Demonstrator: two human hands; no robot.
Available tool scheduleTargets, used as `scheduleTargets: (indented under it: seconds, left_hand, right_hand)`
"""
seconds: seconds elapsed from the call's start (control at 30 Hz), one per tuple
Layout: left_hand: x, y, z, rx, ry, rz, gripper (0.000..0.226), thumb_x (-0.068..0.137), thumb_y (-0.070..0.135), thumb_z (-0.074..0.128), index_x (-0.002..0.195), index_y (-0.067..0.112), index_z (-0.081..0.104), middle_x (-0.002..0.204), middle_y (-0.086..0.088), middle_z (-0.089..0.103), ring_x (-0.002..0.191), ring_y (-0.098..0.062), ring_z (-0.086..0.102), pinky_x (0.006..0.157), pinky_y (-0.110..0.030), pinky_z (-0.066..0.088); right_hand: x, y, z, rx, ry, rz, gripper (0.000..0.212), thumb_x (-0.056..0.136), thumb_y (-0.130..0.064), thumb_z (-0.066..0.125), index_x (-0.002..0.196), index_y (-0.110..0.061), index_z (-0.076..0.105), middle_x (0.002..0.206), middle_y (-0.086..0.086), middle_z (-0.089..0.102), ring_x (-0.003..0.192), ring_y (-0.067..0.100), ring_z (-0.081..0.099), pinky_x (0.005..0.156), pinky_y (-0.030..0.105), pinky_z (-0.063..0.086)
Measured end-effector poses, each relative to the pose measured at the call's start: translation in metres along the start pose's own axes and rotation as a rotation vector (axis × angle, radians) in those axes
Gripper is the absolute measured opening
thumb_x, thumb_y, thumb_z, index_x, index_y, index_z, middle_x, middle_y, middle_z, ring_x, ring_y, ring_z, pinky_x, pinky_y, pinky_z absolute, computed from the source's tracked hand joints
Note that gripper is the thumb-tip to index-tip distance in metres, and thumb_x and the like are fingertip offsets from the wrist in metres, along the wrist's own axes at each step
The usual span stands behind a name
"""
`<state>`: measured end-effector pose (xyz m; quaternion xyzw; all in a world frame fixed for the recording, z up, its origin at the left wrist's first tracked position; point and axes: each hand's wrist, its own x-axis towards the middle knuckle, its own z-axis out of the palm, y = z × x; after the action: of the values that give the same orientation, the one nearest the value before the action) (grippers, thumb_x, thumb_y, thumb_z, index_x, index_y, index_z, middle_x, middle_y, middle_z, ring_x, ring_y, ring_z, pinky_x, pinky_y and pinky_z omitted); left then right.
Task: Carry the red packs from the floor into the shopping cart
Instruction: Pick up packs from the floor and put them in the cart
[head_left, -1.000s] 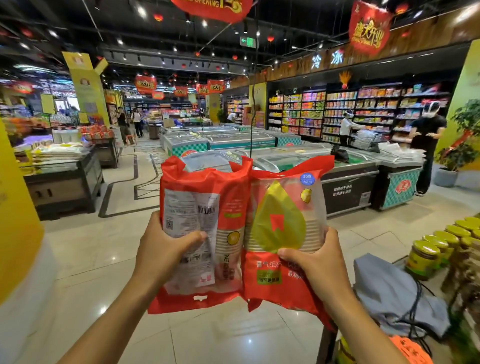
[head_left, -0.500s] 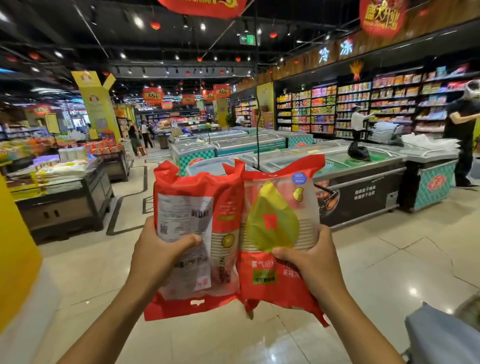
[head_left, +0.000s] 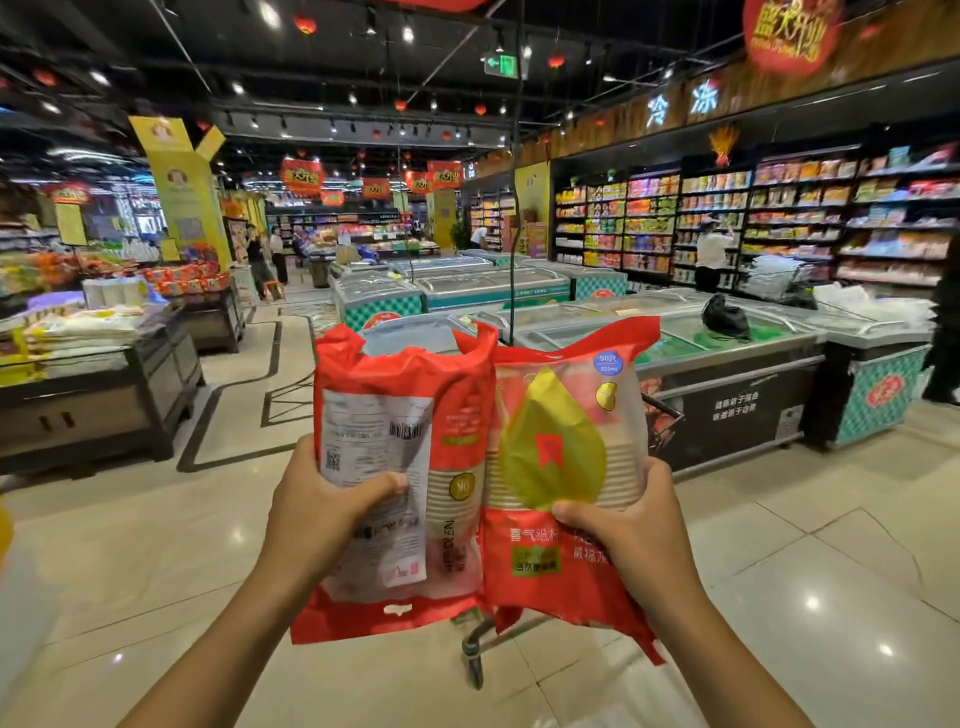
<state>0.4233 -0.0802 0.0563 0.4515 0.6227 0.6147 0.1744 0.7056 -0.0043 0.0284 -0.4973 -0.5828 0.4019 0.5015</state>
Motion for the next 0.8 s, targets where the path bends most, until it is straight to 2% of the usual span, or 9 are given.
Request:
scheduleTargets:
  seconds: [0.17,0.37,0.53,0.8]
  left_hand:
    - [0.075,-0.035,0.041,-0.032,-0.029,-0.018,0.08,0.042,0.049,0.091,0.115,0.028,0.066,0.109,0.007,0.078,0.099,-0.017,0.075,0.092,-0.054,0.059]
    - [0.178,-0.07,0.093,-0.122,-0.067,-0.044,0.079,0.036,0.048,0.087,0.109,0.027,0.067,0.101,0.01,0.079,0.094,-0.013,0.076,0.092,-0.049,0.06]
    - [0.253,-0.099,0.123,-0.166,-0.114,-0.08,0.084,0.036,0.044,0.09,0.114,0.025,0.065,0.106,0.001,0.079,0.096,-0.019,0.077,0.09,-0.054,0.061]
    - [0.331,-0.129,0.166,-0.166,-0.161,-0.091,0.085,0.04,0.043,0.09,0.118,0.023,0.064,0.107,0.003,0.079,0.097,-0.019,0.077,0.087,-0.052,0.062]
  right_hand:
    - [0.068,0.015,0.016,-0.024,0.03,0.013,0.094,0.036,-0.06,0.089,0.116,-0.036,0.046,0.109,-0.008,0.068,0.096,0.019,0.071,0.083,0.054,0.061]
    - [0.161,0.023,0.044,-0.082,0.106,0.004,0.085,0.037,-0.06,0.088,0.109,-0.04,0.046,0.106,-0.01,0.068,0.095,0.017,0.07,0.085,0.054,0.059]
    - [0.221,0.028,0.065,-0.091,0.149,0.01,0.082,0.04,-0.048,0.091,0.11,-0.034,0.049,0.105,-0.009,0.069,0.091,0.014,0.071,0.085,0.052,0.059]
    - [0.298,0.051,0.068,-0.127,0.19,0.051,0.078,0.042,-0.05,0.092,0.106,-0.039,0.05,0.103,-0.008,0.07,0.09,0.016,0.072,0.083,0.053,0.06]
